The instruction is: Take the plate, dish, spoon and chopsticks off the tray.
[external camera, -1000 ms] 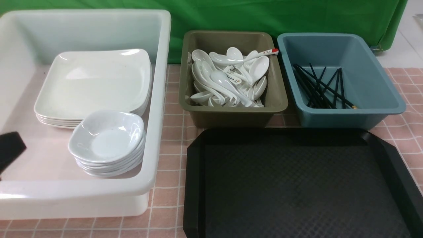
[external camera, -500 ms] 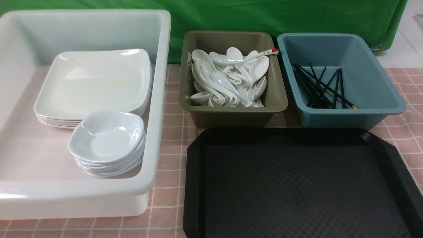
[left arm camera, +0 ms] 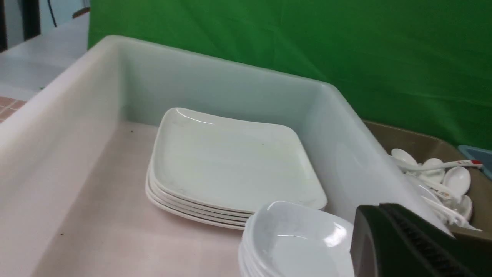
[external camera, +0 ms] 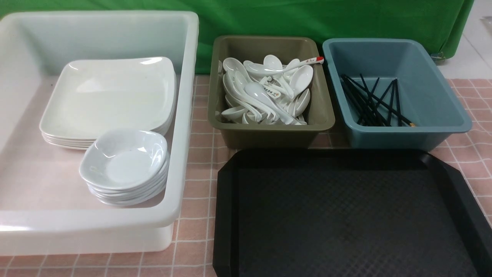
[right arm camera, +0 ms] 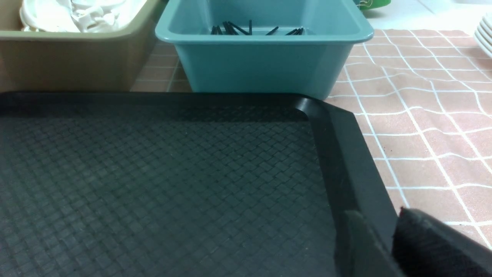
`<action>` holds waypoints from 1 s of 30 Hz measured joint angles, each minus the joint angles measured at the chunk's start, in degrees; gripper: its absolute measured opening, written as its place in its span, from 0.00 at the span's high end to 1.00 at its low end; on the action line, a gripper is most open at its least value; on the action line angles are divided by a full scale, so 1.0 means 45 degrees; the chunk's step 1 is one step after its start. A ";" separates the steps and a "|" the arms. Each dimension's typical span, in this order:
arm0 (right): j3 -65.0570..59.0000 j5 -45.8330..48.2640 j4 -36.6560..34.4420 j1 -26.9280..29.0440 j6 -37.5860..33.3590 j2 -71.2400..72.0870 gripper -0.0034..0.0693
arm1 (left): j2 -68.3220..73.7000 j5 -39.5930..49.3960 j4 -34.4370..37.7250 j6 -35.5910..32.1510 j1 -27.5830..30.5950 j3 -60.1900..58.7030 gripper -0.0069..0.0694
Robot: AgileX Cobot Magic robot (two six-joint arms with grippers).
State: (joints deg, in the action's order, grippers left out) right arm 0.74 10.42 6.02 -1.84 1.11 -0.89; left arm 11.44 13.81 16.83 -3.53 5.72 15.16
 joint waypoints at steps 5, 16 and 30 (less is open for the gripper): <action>0.0000 0.0000 0.0000 0.0000 0.0000 0.0000 0.64 | -0.1388 -0.1270 -0.1390 0.2163 0.0000 -0.2227 0.90; 0.0000 0.0000 0.0000 0.0000 0.0000 0.0000 0.62 | -0.2543 -0.1178 -0.2974 0.3869 0.0000 -0.3438 0.90; 0.0000 0.0000 0.0000 0.0000 0.0000 0.0000 0.62 | -0.2543 -0.0211 -0.3084 0.3912 0.0000 -0.3453 0.90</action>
